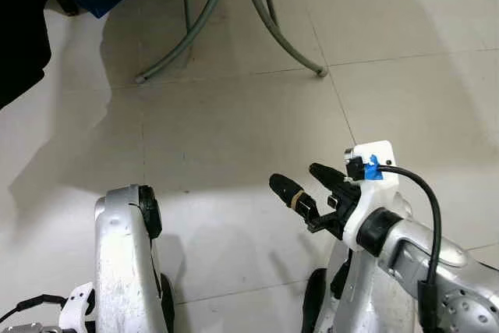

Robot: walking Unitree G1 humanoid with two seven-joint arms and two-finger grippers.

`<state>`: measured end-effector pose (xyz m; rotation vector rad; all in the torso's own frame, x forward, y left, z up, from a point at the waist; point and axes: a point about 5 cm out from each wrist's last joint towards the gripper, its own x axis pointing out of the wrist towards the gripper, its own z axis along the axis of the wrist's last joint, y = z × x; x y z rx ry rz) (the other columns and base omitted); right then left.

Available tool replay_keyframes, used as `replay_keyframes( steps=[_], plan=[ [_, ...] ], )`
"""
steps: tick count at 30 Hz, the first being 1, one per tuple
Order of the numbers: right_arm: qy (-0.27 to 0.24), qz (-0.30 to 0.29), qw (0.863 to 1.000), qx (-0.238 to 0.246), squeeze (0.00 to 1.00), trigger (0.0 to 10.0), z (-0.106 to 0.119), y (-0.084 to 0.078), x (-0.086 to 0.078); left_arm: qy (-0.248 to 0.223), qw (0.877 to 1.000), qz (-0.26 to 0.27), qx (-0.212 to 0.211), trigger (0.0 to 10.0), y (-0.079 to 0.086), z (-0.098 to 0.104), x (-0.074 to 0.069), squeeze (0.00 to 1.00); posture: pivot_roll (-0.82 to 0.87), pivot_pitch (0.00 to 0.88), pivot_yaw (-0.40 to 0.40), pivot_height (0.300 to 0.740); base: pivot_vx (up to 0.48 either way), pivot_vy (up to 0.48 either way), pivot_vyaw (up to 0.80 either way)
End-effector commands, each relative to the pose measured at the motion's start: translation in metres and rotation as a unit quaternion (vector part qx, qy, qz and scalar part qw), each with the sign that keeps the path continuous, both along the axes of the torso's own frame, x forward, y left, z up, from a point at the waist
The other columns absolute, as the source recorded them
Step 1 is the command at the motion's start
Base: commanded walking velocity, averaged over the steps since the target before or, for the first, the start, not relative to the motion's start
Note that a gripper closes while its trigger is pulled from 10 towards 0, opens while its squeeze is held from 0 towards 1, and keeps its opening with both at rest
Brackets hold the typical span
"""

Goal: Building children table

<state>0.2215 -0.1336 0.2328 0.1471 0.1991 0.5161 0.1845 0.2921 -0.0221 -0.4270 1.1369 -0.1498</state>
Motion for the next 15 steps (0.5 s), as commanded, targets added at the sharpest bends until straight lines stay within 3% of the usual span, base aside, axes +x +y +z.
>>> replay_keyframes(
  steps=[1,9,13,15],
  plan=[
    [0.012,0.003,1.000,-0.001,0.00,10.0,-0.005,0.002,-0.003,0.025,1.000,0.015,0.008,10.0,-0.005,-0.014,-0.012,0.00,-0.10,0.524,-0.076,0.300,0.000,0.000,0.00],
    [0.002,-0.003,1.000,-0.012,0.00,10.0,-0.002,0.004,0.000,-0.028,0.993,0.044,0.110,10.0,-0.019,-0.025,0.009,0.00,-0.14,0.527,-0.084,0.300,0.000,0.000,0.00],
    [0.001,-0.006,1.000,-0.014,0.00,10.0,-0.001,0.002,-0.001,-0.030,0.992,0.048,0.113,10.0,-0.022,-0.027,0.009,0.00,-0.14,0.530,-0.087,0.300,0.000,0.000,0.00],
    [0.001,-0.009,1.000,-0.015,0.00,10.0,-0.001,0.001,-0.001,-0.033,0.989,0.046,0.136,10.0,-0.022,-0.029,0.008,0.00,-0.14,0.533,-0.088,0.300,0.000,0.000,0.00]
  ],
)
